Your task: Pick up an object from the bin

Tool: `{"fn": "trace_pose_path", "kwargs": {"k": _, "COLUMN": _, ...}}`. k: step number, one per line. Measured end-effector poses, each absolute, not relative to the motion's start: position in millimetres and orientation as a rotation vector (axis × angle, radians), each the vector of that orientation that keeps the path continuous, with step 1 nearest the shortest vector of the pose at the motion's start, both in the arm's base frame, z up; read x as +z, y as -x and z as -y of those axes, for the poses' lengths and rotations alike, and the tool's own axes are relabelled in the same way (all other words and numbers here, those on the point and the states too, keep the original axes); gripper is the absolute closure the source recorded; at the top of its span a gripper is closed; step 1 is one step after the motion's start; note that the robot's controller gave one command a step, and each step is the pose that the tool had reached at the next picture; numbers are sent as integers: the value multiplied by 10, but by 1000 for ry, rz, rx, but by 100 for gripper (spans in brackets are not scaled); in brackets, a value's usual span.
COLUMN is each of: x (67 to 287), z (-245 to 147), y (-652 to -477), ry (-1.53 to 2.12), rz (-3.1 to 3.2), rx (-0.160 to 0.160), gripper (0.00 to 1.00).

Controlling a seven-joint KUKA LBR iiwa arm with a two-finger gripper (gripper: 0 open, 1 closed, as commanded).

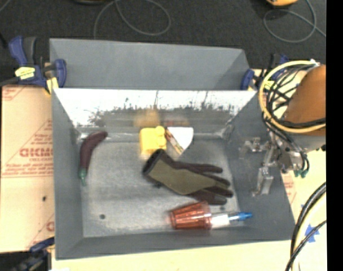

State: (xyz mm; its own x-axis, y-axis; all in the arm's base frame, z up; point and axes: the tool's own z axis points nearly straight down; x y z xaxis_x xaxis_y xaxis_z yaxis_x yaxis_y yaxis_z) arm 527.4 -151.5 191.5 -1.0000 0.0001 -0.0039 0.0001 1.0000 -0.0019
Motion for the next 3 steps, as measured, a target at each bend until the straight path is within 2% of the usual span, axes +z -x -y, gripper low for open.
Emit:
{"fn": "trace_pose_path", "kwargs": {"k": 1, "x": 1380, "z": 1266, "y": -5352, "ry": 30, "rz": -3134, "rx": -6, "gripper": 0}}
{"fn": "trace_pose_path", "kwargs": {"k": 2, "x": 866, "z": 1013, "y": -5265, "ry": 274, "rz": -3122, "rx": -6, "gripper": 100}}
{"fn": "trace_pose_path", "kwargs": {"k": 3, "x": 866, "z": 1013, "y": -5265, "ry": 276, "rz": -3122, "rx": -6, "gripper": 100}}
